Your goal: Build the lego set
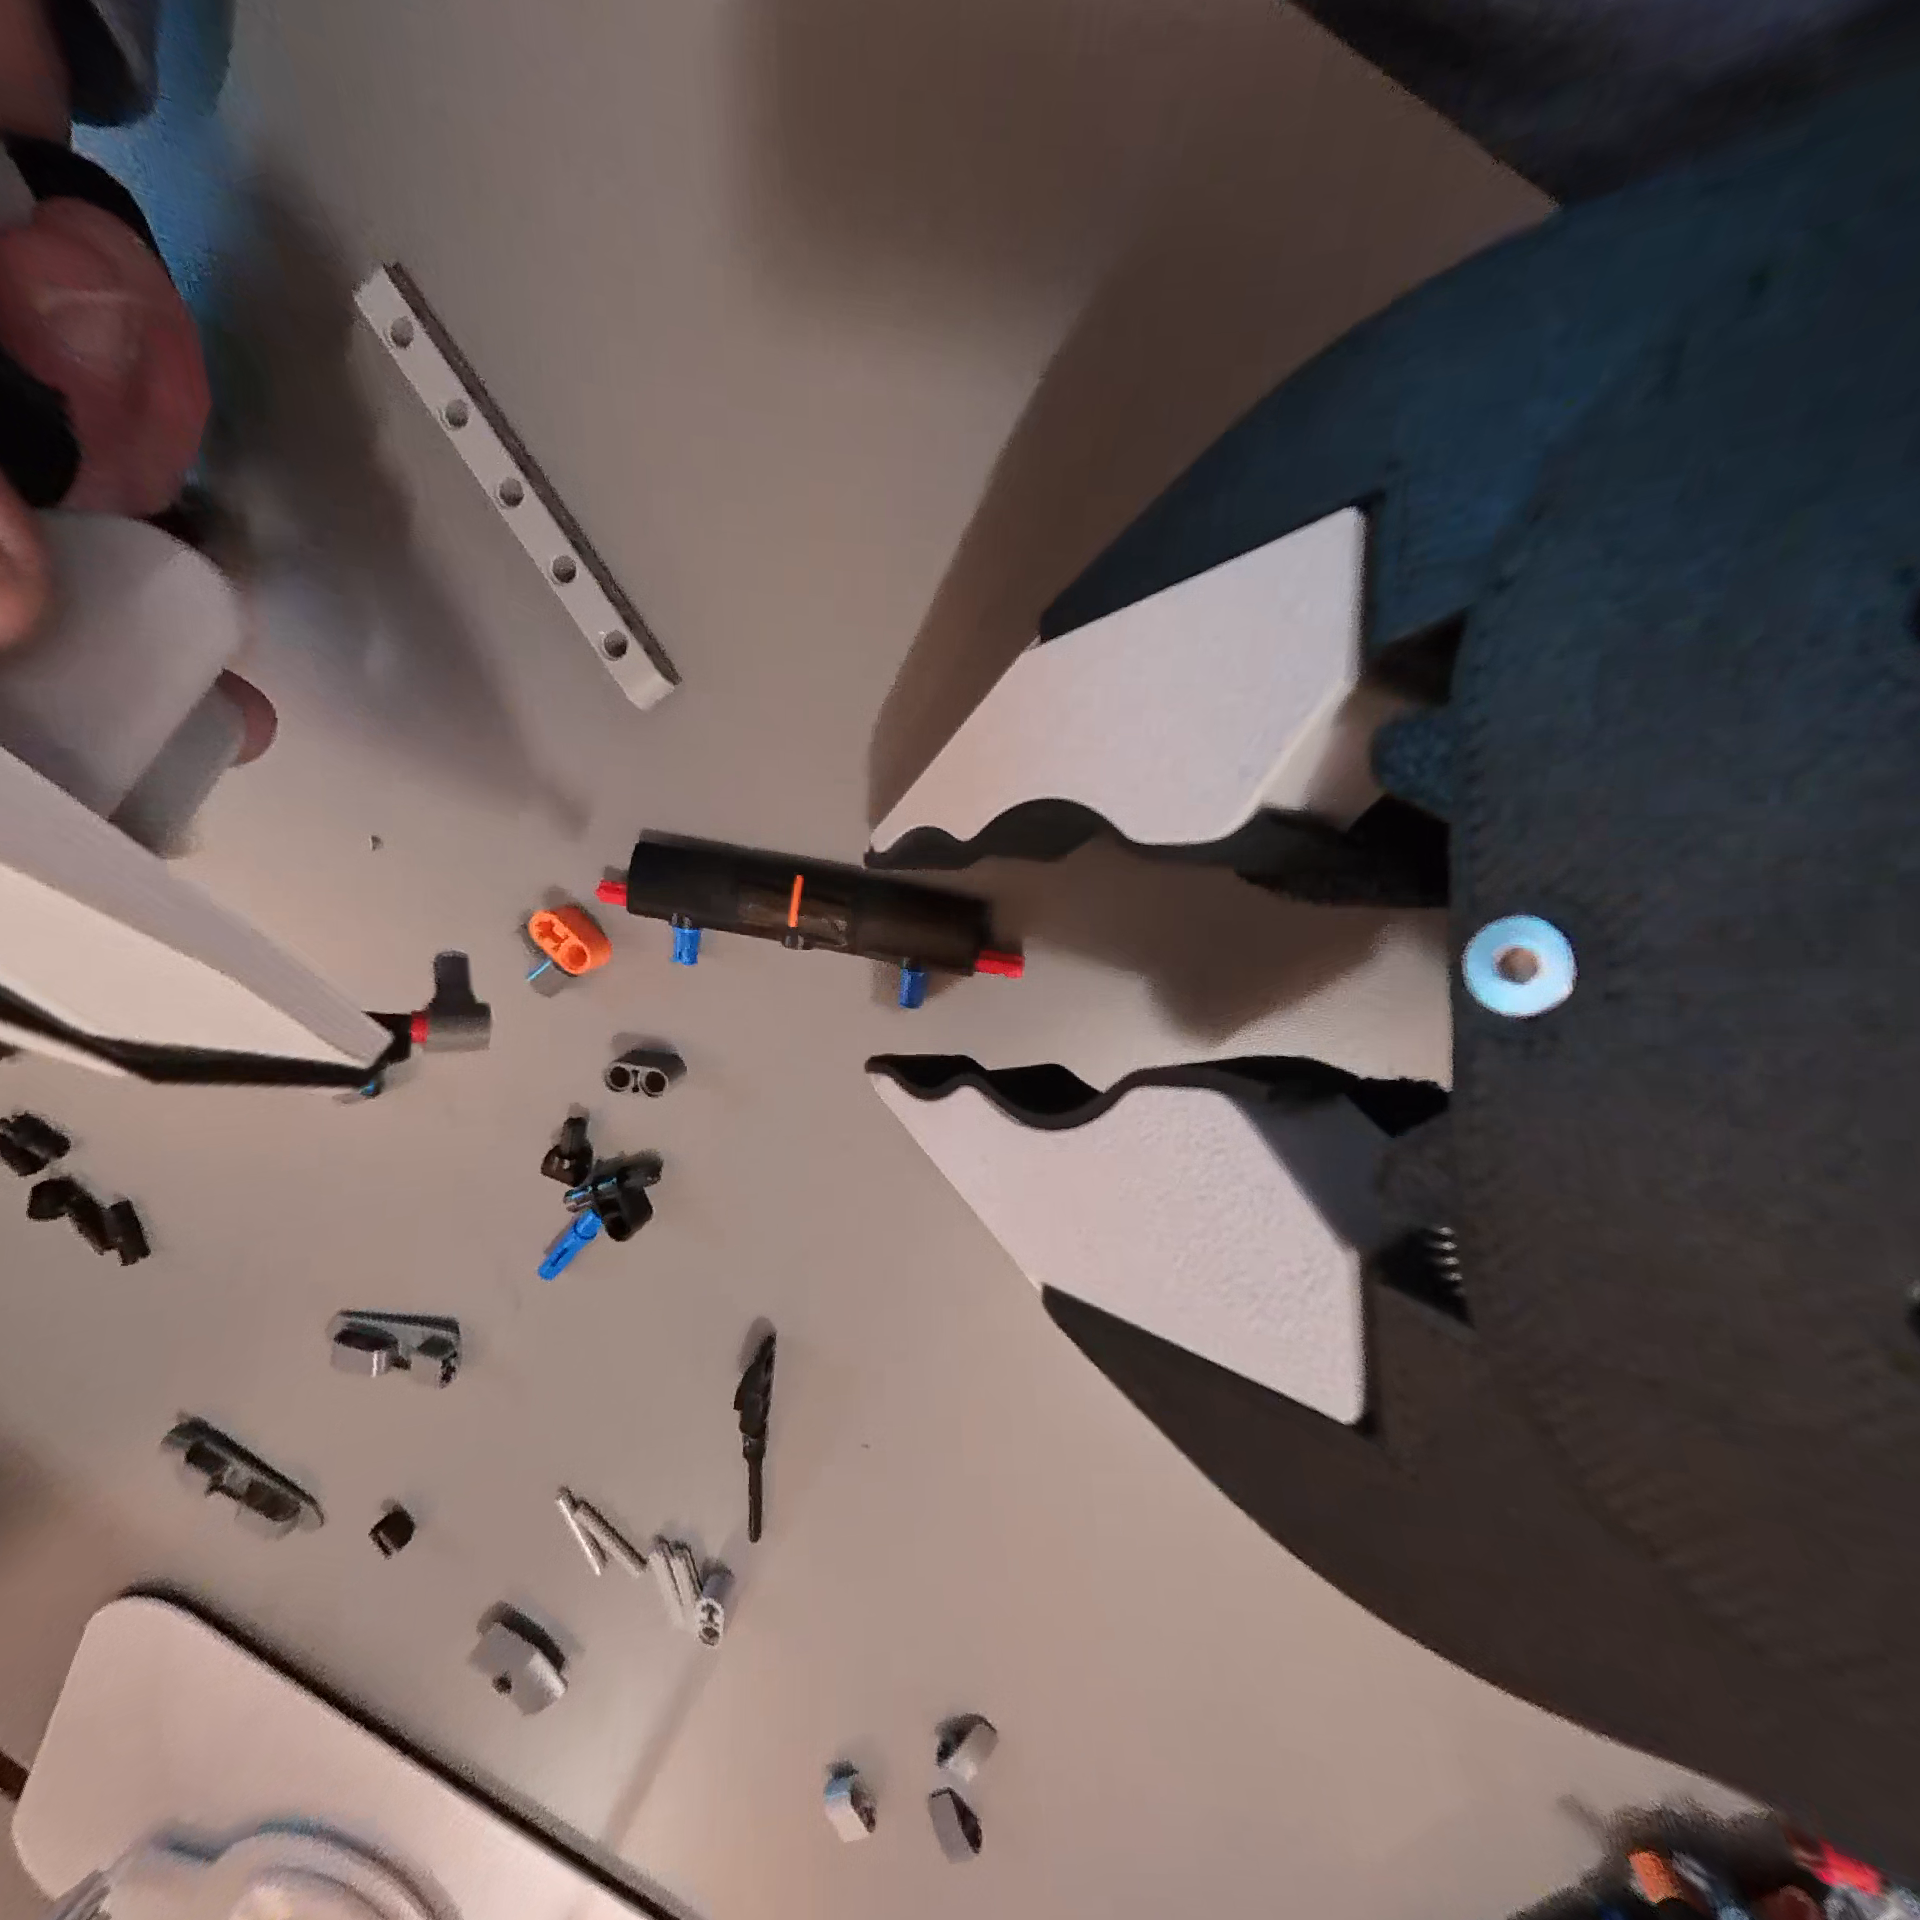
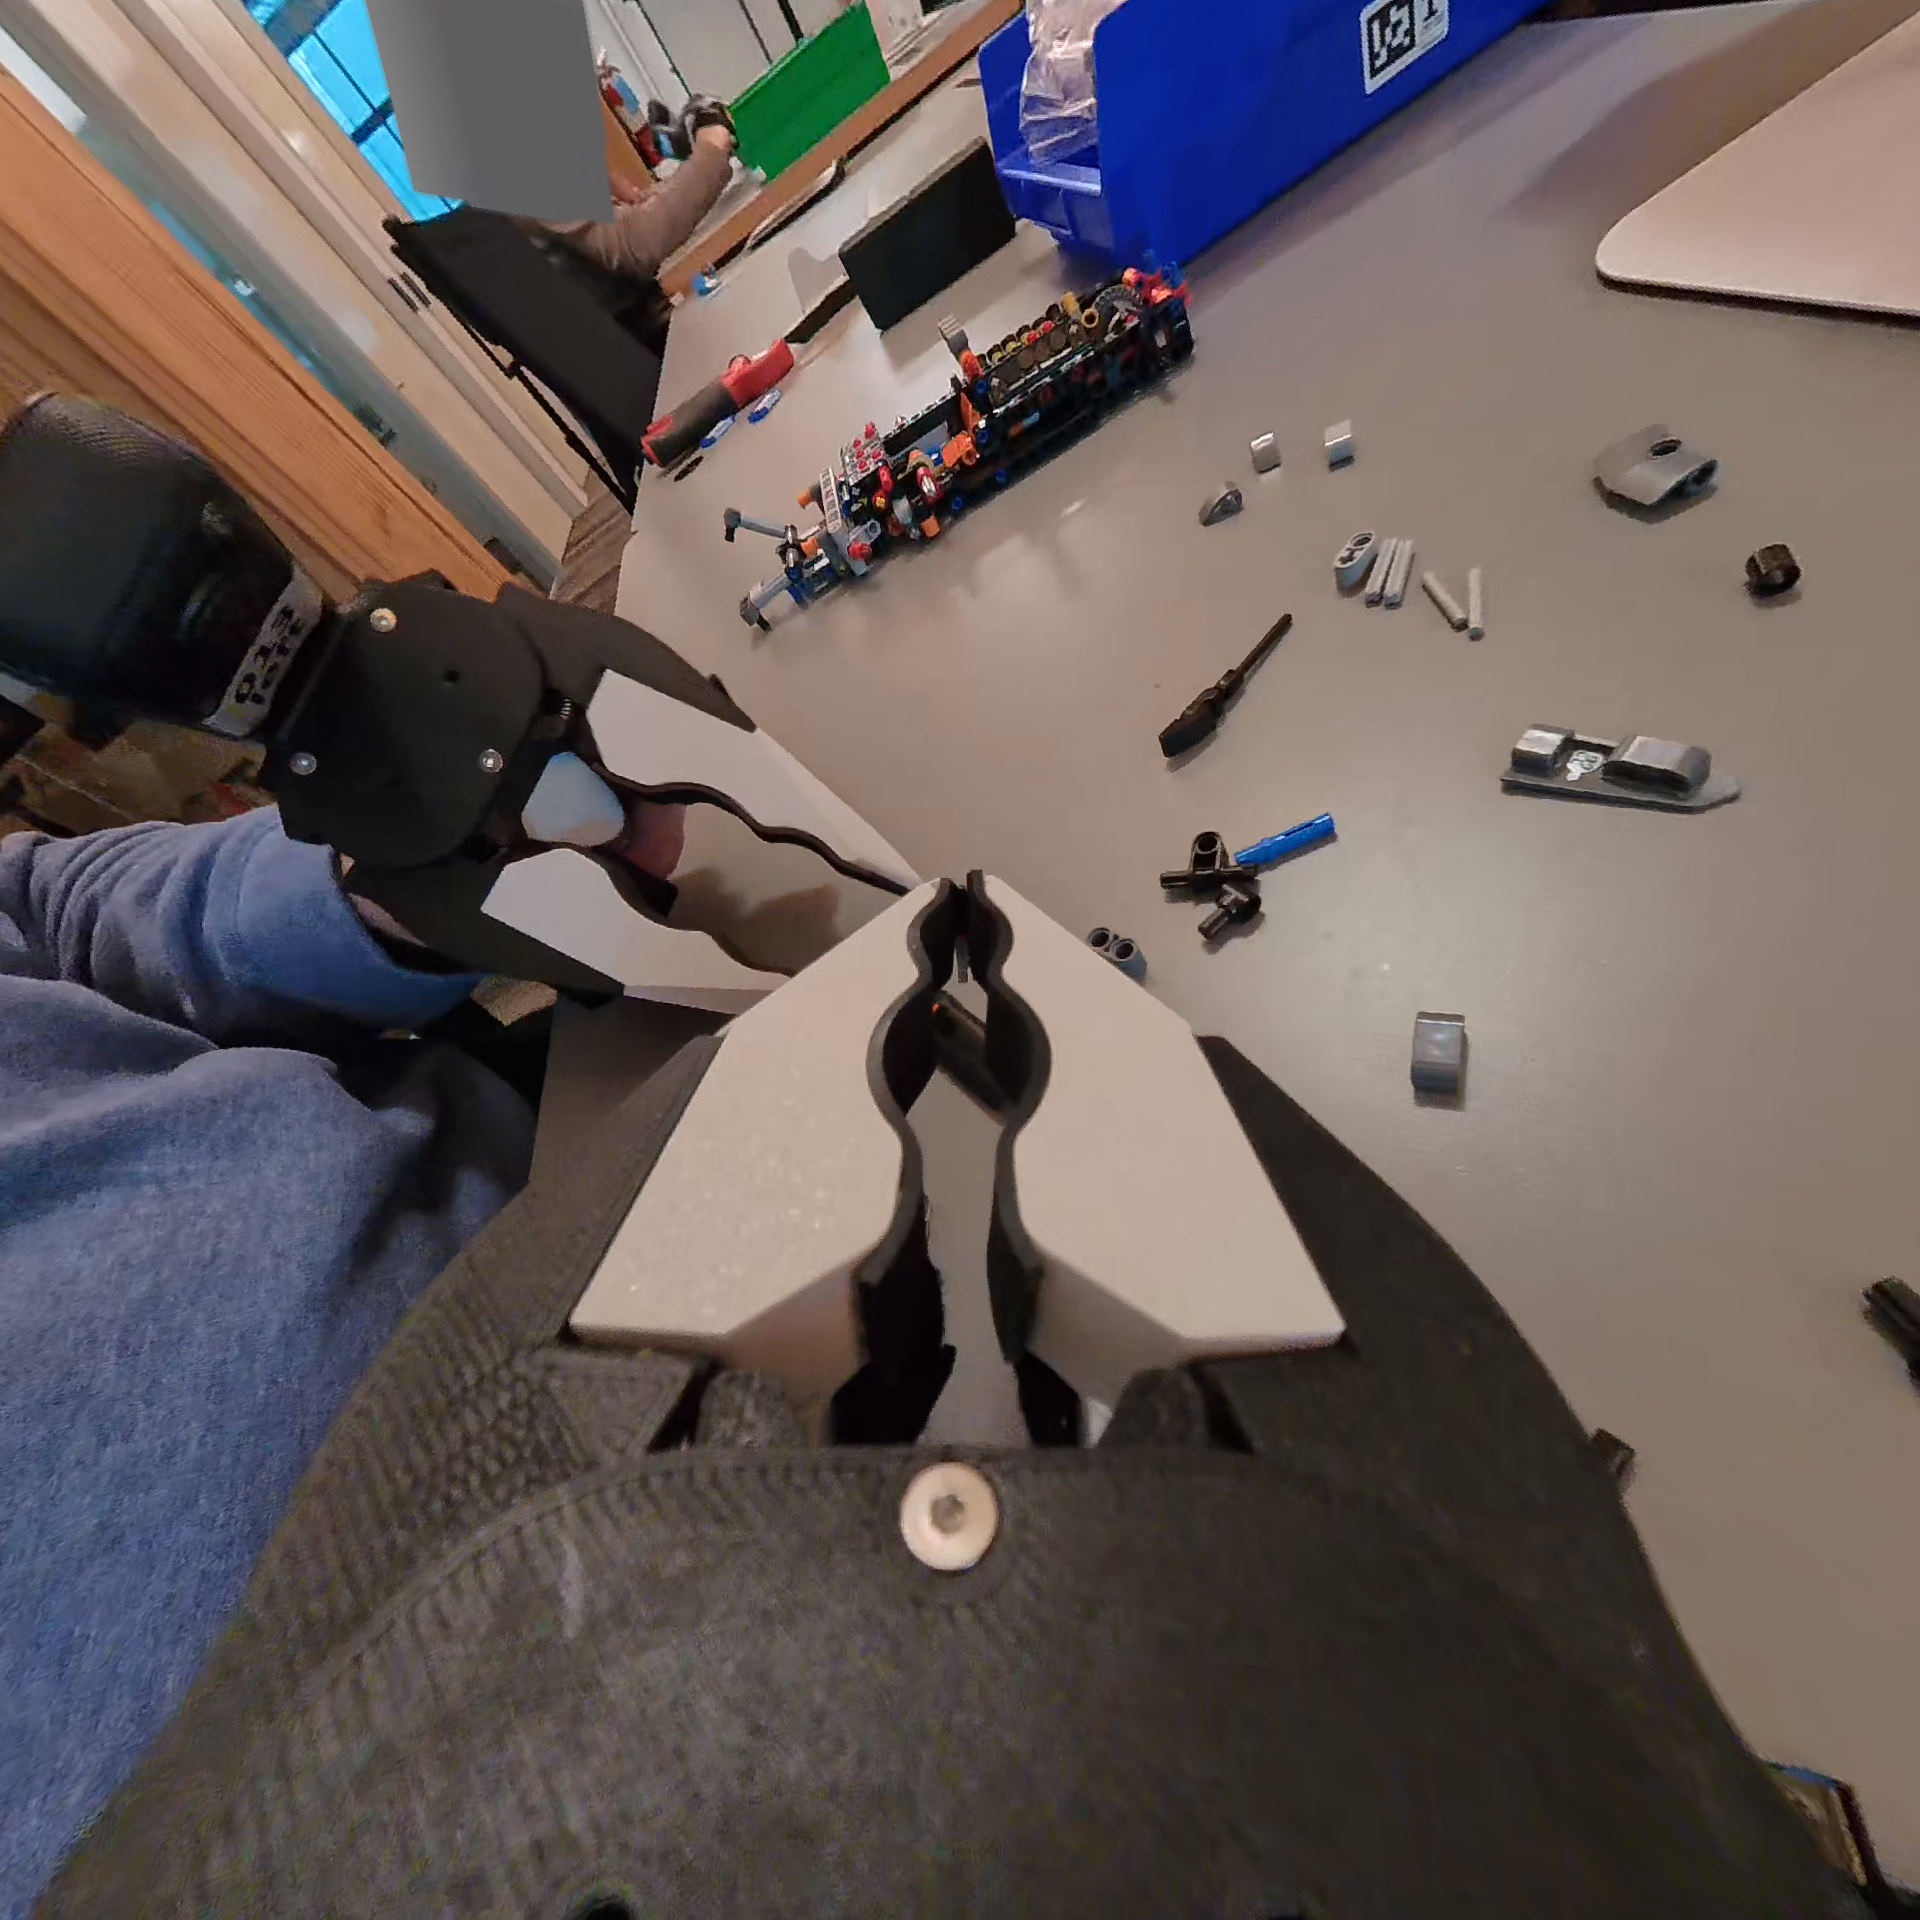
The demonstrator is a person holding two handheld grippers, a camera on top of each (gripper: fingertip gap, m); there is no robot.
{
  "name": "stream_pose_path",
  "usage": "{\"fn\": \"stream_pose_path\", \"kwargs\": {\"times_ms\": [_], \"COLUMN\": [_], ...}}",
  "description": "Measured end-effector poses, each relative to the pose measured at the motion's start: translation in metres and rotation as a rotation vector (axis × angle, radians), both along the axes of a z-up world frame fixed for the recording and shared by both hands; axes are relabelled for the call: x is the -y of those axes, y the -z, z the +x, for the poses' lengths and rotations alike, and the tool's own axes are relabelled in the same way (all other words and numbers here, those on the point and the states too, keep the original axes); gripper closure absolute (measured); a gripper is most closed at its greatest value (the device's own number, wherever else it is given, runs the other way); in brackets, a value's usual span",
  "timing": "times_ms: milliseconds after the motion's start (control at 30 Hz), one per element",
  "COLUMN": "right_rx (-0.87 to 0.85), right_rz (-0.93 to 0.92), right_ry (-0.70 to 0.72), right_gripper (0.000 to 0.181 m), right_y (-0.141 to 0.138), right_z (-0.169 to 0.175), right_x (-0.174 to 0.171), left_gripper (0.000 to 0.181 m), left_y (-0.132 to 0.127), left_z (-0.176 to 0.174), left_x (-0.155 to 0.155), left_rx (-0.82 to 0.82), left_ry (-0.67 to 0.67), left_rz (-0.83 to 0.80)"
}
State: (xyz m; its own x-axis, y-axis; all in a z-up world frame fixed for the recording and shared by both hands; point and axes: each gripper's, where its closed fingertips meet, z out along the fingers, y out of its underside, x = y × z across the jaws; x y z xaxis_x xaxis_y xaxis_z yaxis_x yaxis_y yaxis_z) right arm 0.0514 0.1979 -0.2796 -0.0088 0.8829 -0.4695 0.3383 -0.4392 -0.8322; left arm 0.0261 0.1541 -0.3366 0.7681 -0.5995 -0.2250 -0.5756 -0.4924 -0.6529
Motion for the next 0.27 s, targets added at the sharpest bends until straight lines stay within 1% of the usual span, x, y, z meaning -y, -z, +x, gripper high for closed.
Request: {"fn": "stream_pose_path", "kwargs": {"times_ms": [33,133,200,267], "right_rx": [-0.001,-0.002,-0.012,-0.027], "right_rz": [0.004,0.02,0.016,0.011], "right_ry": [-0.002,-0.002,0.002,0.006], "right_gripper": [0.181,0.181,0.181,0.181], "right_y": [-0.0002,-0.0011,-0.0029,-0.0054], "right_z": [-0.0003,0.0005,0.002,0.0035], "right_x": [0.0008,0.0013,0.0002,-0.001], "left_gripper": [0.149,0.153,0.163,0.168], "left_y": [0.0019,0.007,0.008,0.0086], "left_z": [0.0018,0.0053,0.0094,0.0108], "left_x": [-0.0002,-0.0008,0.0003,0.0001], "left_rx": [-0.002,-0.017,-0.004,-0.01], "left_ry": [0.014,0.044,0.062,0.064], "left_rz": [-0.017,-0.045,-0.06,-0.063]}}
